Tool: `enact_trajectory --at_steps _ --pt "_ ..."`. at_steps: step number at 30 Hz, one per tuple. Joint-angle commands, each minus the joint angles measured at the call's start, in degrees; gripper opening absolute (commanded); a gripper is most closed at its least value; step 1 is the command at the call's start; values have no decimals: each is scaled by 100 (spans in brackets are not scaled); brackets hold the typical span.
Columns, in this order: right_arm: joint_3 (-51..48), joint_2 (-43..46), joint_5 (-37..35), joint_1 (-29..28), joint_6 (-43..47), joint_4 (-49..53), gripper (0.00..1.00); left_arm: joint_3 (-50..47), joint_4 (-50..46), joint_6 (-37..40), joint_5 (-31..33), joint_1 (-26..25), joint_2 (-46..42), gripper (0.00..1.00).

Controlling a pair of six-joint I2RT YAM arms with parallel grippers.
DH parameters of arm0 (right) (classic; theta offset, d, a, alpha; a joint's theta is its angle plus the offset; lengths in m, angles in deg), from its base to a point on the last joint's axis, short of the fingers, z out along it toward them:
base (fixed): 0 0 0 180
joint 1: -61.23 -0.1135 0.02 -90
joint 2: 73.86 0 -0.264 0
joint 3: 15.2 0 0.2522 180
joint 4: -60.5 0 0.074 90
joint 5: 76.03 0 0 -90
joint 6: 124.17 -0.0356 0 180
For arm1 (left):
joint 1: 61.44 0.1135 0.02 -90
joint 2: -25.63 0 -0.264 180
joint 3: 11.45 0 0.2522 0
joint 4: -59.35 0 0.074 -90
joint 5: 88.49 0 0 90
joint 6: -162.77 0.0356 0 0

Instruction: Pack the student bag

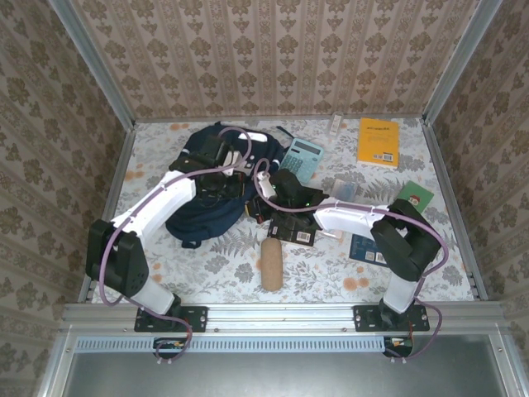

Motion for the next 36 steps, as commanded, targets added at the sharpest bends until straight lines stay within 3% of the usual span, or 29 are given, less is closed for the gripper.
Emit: enact_trajectory --at_steps 1,8,20,36 --pt "-106 324 -82 -162 179 -290 0 161 658 -387 -335 102 178 0" --pt "-186 496 -796 -687 662 -506 0 318 888 -631 -736 133 473 0" --pt "331 236 -1140 -1314 1213 -36 0 807 1226 -1070 -1242 239 981 0" --pt "1055 -401 -1247 -2087 1549 549 0 1434 1579 -1803 -899 485 1695 0"
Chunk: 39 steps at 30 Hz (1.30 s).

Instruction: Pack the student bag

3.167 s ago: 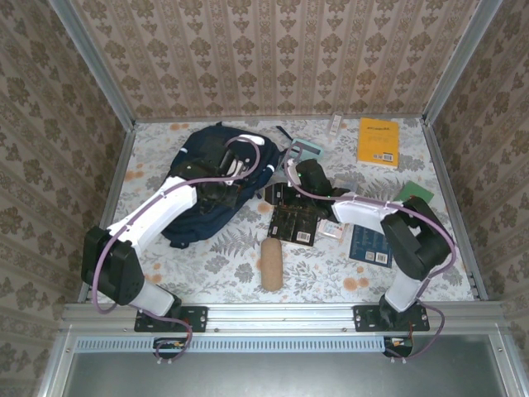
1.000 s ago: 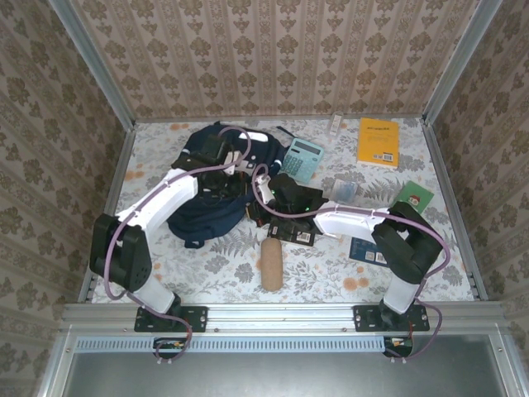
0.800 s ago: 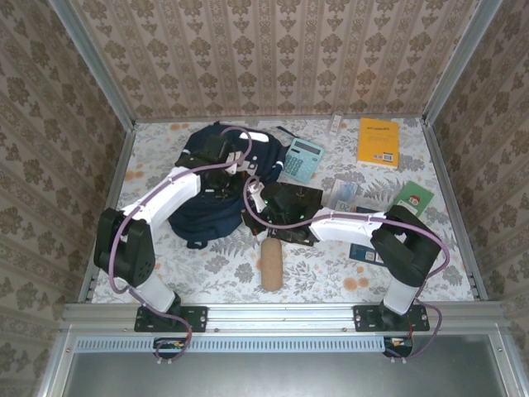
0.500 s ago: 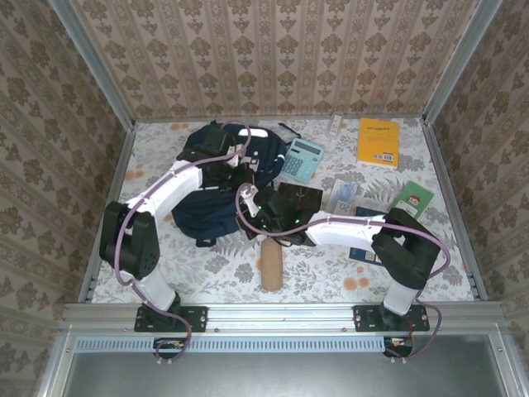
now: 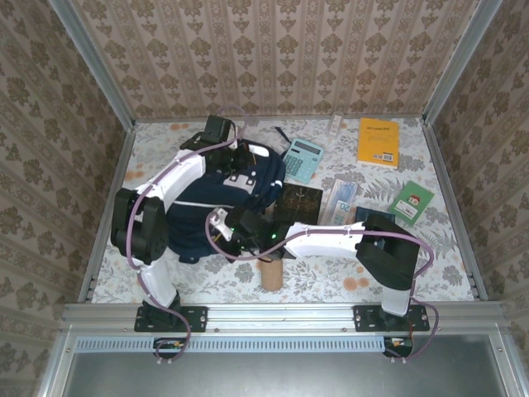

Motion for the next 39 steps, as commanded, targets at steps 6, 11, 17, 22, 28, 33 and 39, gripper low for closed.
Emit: enact_trajectory --at_steps 6,11,17,22,28,33,39 --pt "-62 291 -172 141 0 -120 0 89 -29 -78 75 246 -72 0" --pt "-275 414 -324 338 -87 -112 0 -472 -248 123 182 670 -608 32" --pt "-434 497 -396 714 -184 -142 0 -1484 -732 496 431 1465 -1650 44" --pt "-511 551 -451 1193 -228 -124 0 -2636 -890 659 535 2071 -2446 45" --pt "-558 543 -436 1650 -30 -51 0 -3862 -419 234 609 2109 -2904 49" --pt "-699 594 -527 1994 18 -5 0 -4326 320 -312 535 1495 -2736 53" --pt "-1076 814 -598 2160 -49 -69 0 -3523 -119 -282 1320 593 -2628 53"
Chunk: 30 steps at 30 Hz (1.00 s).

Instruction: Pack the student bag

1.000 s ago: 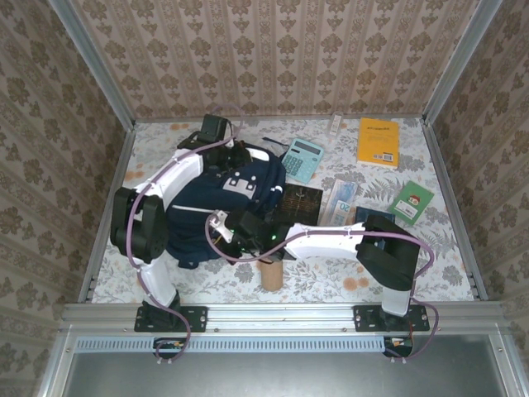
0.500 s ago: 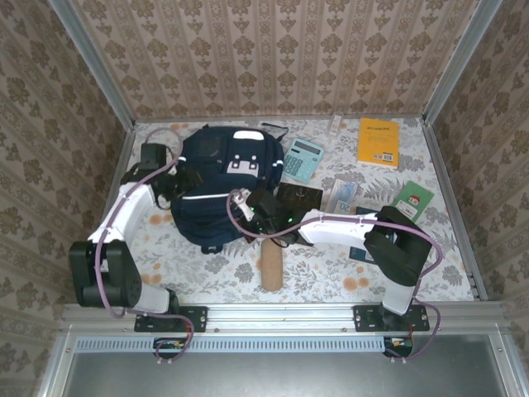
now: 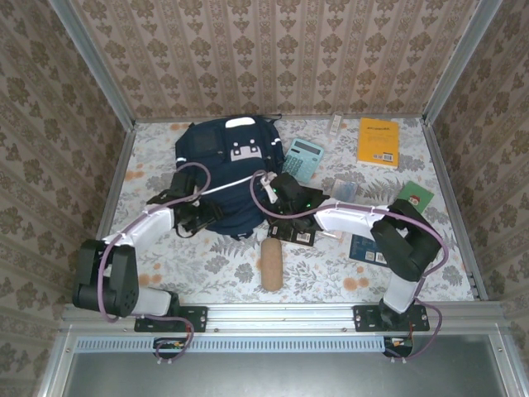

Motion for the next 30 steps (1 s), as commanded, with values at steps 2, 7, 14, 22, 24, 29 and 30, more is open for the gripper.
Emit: enact_trajectory --at_steps 2,7,14,22,24,29,30 --pt "-298 380 -11 43 -87 -227 0 881 -244 108 692 -358 -89 53" --pt "-579 442 300 42 -368 -501 0 1939 -431 970 649 -711 622 54" --pt "-629 397 519 32 -576 -570 0 3577 -315 1299 152 -1200 2394 45" --pt "-438 267 313 -200 -410 -243 0 5083 -830 994 -153 -1398 4351 31" --pt "-312 226 183 -376 -310 -90 0 5211 -933 697 -76 -1390 4661 23" --pt "-79 86 -4 -917 -169 112 0 5046 -620 157 -185 -1355 4989 22" --pt "-26 35 -27 -1013 -173 131 0 5031 -585 78 -213 -1352 5033 20"
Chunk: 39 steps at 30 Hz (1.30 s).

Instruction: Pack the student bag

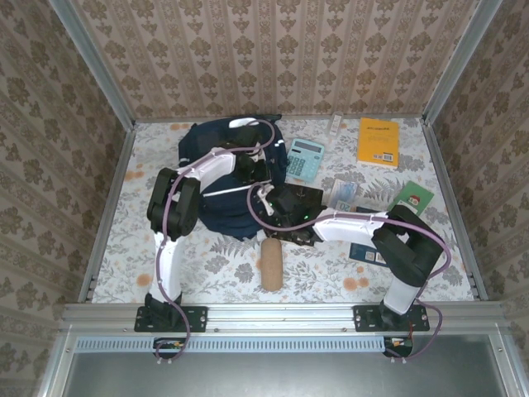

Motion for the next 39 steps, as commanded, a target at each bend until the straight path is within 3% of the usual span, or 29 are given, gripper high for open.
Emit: enact_trajectory --at_steps 1,9,17,19,23,27,39 --pt "337 -138 138 -491 169 173 0 -163 21 -471 -108 -34 494 18" --pt "1152 -758 352 -1032 244 399 0 -191 167 -690 -136 -37 675 16" --pt "1728 -1160 375 -1211 155 498 0 -362 312 -769 -171 -15 567 16" --pt "1640 -1069 293 -1202 88 502 19 -435 307 -730 -156 15 363 22" --pt "1400 -722 195 -1094 -78 490 44 -590 202 -589 -84 110 -234 34" --pt "1081 -208 37 -934 -325 477 55 -802 2 -414 46 155 -985 40" --pt "-163 1197 -21 -127 -1102 318 59 -2968 -244 -516 1093 207 -3867 45"
